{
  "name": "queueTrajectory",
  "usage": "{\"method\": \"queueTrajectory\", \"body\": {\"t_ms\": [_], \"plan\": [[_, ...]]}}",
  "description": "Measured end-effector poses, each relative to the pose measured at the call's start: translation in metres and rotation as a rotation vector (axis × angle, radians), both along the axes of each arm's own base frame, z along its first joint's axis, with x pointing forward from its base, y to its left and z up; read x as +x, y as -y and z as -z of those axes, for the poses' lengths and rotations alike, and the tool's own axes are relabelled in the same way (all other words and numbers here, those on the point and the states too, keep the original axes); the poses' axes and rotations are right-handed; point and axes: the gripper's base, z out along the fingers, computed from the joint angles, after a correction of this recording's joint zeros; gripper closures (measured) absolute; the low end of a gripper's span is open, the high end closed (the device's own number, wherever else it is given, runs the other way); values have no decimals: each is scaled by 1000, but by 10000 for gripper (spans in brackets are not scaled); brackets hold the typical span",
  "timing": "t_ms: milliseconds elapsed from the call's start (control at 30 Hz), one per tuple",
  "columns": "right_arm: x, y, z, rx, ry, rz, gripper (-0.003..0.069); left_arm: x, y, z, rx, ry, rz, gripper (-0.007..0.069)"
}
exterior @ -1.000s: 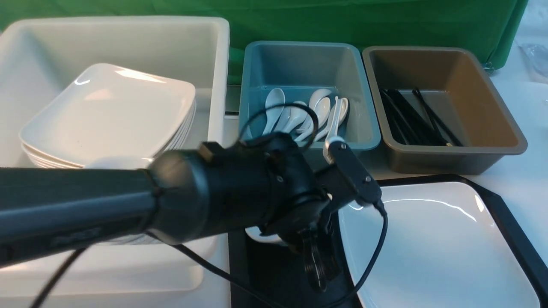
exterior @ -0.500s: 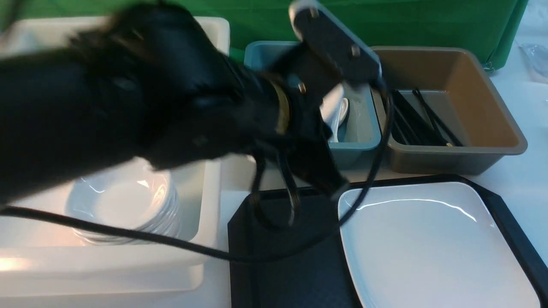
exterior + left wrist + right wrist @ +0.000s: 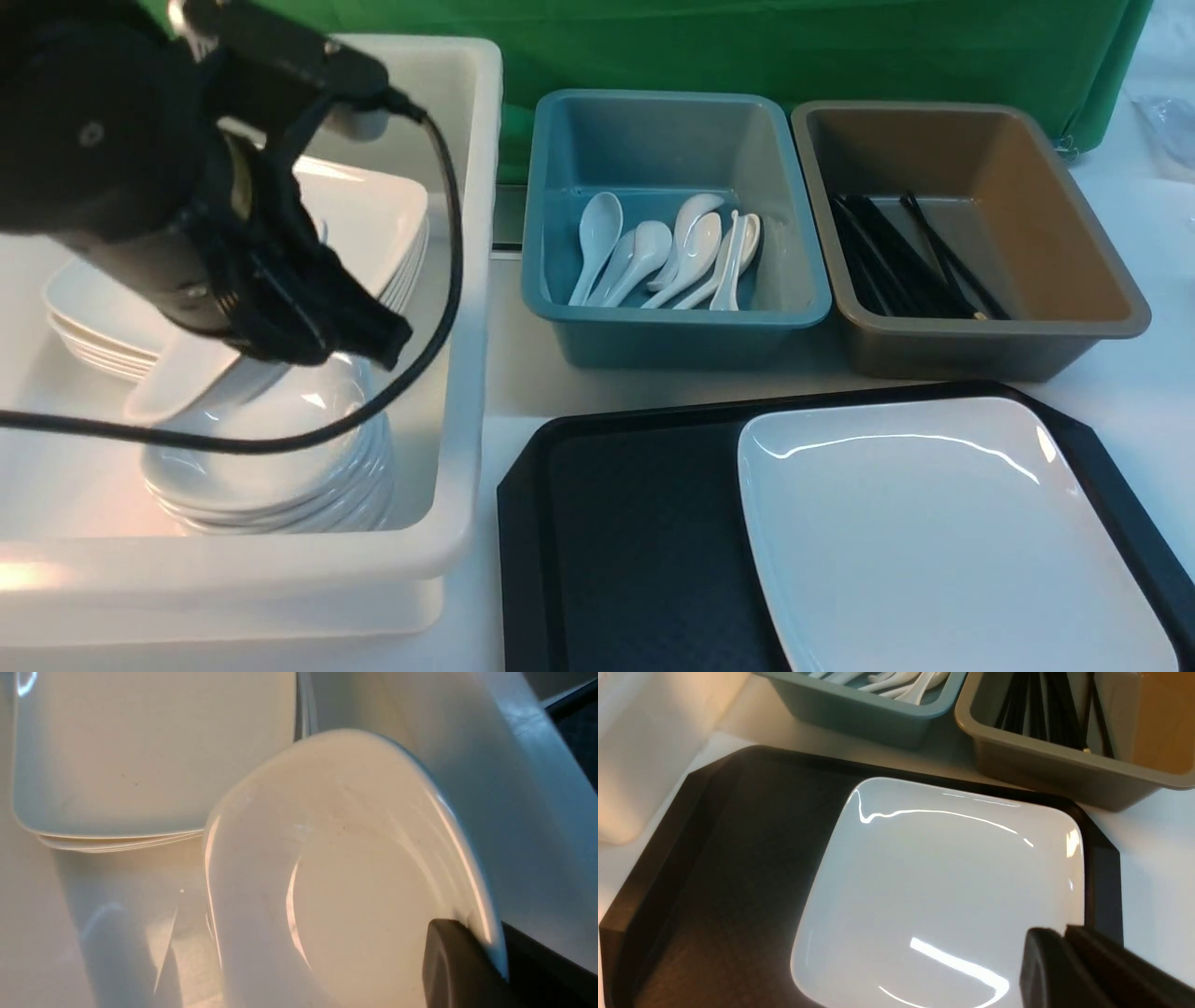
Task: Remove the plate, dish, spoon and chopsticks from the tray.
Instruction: Use the left arm to put the small plate into the large storage box on the left
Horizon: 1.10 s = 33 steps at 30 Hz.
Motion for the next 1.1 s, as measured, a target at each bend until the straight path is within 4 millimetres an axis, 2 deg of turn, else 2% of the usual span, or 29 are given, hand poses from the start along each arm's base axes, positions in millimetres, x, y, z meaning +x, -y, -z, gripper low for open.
{"method": "queueTrajectory", "body": {"t_ms": [133,467,567,700,733,767,833,867,933,967,1100], "plan": [[0,0,0,2,-1,2,572,1,-1,23,12,-4,22,607],[0,0,0,3,-1,2,568,9,1,52,64,-44,38,596],[0,0,0,4,1,2,567,11,2,54,59,-44,29,524],[0,0,0,4,1,2,568,12,2,51,67,-30,29,362],[0,0,0,4,1,2,568,12,2,51,67,-30,28,362],[0,0,0,4,1,2,568,14,2,43,68,-23,20,273],[0,0,0,4,1,2,568,15,2,35,66,-15,10,201],[0,0,0,4,1,2,568,15,2,34,66,-15,8,193],[0,0,0,4,1,2,568,18,3,16,47,3,-12,111],[0,0,0,4,1,2,568,19,4,8,34,14,-19,90],[0,0,0,4,1,2,568,20,5,-3,11,34,-28,67]]}}
